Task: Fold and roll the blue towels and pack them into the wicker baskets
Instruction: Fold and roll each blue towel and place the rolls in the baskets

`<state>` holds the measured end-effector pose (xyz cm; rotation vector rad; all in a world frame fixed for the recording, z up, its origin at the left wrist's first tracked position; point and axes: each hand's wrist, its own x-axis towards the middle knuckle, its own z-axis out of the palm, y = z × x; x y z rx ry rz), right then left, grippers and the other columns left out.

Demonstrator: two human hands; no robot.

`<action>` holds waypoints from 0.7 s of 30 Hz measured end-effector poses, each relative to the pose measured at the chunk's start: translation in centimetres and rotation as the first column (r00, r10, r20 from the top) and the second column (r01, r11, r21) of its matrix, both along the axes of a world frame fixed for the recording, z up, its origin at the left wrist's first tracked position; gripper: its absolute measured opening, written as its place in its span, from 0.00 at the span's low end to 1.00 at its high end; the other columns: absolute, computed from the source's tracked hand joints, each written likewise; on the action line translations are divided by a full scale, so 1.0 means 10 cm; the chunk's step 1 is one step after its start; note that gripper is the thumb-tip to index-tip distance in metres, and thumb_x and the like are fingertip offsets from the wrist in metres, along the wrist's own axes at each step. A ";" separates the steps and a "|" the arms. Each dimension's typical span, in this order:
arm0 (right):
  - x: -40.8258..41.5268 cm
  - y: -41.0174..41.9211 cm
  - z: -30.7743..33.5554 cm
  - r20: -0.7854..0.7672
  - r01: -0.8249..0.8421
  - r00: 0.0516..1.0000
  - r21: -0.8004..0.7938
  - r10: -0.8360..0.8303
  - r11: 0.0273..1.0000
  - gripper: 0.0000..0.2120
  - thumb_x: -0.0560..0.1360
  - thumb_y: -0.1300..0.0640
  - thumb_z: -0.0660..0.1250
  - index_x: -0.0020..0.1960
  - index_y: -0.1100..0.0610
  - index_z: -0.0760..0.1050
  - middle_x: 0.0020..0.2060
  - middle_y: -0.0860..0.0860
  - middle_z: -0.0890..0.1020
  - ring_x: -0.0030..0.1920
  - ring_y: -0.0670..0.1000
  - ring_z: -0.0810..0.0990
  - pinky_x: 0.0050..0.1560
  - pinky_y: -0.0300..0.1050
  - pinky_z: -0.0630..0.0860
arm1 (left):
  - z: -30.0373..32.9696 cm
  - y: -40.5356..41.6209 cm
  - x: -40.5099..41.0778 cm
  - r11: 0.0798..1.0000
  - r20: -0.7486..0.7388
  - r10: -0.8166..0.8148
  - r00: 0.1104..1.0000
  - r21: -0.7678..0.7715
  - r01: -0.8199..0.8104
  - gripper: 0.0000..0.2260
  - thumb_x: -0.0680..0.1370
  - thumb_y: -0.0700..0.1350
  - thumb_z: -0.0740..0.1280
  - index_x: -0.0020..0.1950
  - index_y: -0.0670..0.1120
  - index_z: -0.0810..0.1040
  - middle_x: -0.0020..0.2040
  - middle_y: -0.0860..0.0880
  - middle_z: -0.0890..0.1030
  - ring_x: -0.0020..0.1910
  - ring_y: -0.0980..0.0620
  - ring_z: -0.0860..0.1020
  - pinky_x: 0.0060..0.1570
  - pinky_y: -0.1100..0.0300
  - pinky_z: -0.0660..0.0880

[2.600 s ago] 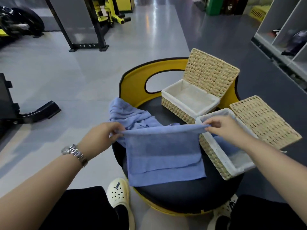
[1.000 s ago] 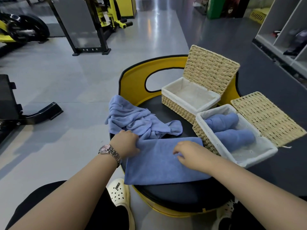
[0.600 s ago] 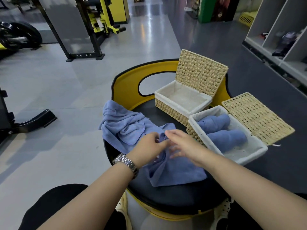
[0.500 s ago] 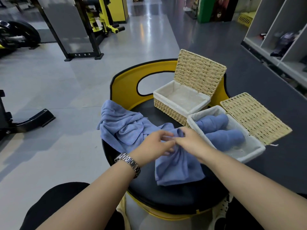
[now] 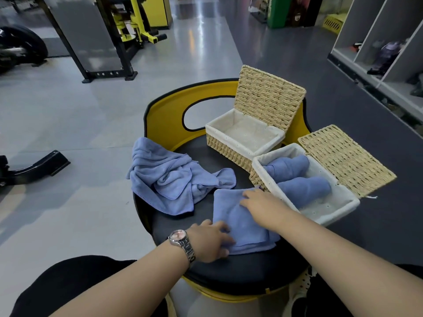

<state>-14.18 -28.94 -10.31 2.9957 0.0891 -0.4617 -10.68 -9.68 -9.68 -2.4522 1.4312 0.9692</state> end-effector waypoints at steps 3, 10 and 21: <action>0.01 0.10 0.03 -0.088 0.042 0.995 -0.032 -0.045 0.999 0.15 0.79 0.63 0.53 0.62 0.58 0.72 0.61 0.58 0.71 0.58 0.59 0.74 0.54 0.51 0.71 | 0.06 0.07 0.15 0.999 0.090 0.020 0.996 0.040 -0.023 0.16 0.81 0.56 0.54 0.65 0.56 0.73 0.72 0.56 0.62 0.66 0.45 0.65 0.59 0.48 0.66; -0.07 0.39 0.14 -0.280 0.105 0.959 0.181 -0.051 0.978 0.10 0.77 0.55 0.61 0.52 0.56 0.79 0.50 0.56 0.81 0.52 0.59 0.79 0.46 0.47 0.73 | 0.00 0.26 0.57 0.978 0.328 0.206 0.922 -0.110 -0.179 0.14 0.78 0.50 0.57 0.46 0.42 0.77 0.46 0.47 0.80 0.42 0.46 0.76 0.37 0.56 0.71; 0.20 0.00 -0.08 -0.132 0.167 0.985 0.508 -0.115 0.845 0.32 0.75 0.62 0.66 0.75 0.50 0.59 0.76 0.47 0.58 0.75 0.49 0.58 0.72 0.42 0.55 | -0.17 0.17 0.47 0.938 0.339 0.335 0.879 -0.207 -0.277 0.23 0.72 0.57 0.67 0.59 0.44 0.70 0.55 0.46 0.78 0.54 0.44 0.76 0.48 0.53 0.74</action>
